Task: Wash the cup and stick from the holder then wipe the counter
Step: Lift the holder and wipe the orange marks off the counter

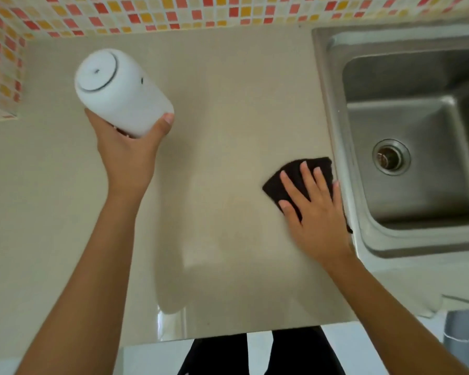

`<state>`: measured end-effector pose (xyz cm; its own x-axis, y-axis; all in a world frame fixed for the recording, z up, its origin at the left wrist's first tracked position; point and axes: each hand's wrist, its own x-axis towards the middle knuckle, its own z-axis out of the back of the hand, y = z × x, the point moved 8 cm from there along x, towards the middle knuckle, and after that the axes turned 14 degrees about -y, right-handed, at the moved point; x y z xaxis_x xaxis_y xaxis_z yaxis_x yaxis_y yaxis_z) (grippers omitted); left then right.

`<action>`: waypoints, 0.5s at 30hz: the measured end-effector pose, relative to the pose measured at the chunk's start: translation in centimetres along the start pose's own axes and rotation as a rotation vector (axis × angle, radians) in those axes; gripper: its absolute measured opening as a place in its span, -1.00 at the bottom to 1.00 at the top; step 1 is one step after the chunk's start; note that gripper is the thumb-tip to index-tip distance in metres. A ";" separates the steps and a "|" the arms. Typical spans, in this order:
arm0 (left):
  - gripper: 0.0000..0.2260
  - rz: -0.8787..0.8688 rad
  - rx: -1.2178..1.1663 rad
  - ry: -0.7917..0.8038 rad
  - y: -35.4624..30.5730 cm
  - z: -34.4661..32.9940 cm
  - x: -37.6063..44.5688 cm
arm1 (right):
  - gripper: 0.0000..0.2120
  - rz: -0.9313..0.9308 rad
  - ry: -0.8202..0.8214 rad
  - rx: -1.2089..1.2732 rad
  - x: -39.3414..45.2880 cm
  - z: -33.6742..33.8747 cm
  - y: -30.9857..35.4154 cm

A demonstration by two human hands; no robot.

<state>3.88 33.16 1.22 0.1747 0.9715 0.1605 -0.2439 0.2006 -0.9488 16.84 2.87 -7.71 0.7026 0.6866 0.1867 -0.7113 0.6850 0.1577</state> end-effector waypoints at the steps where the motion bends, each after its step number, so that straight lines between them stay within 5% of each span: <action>1: -0.22 0.002 -0.005 0.002 -0.2 -0.1 -0.2 | -0.51 -0.049 -0.010 -0.006 0.4 0.1 -0.8; 4: -0.23 0.010 -0.016 -0.025 -0.4 0.3 -0.3 | -0.50 -0.115 -0.049 0.010 -2.2 0.2 2.1; 9: -0.21 0.012 0.004 -0.039 -0.2 1.9 0.4 | -0.51 0.389 0.113 0.140 -9.8 0.0 13.3; 15: -0.19 -0.013 0.050 -0.028 0.3 3.4 0.4 | -0.54 0.183 -0.004 0.096 9.7 -4.0 11.9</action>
<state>0.64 34.08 1.95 0.1515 0.9717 0.1813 -0.2892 0.2189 -0.9319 15.26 18.61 -7.87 0.5618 0.7962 0.2245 -0.8256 0.5225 0.2130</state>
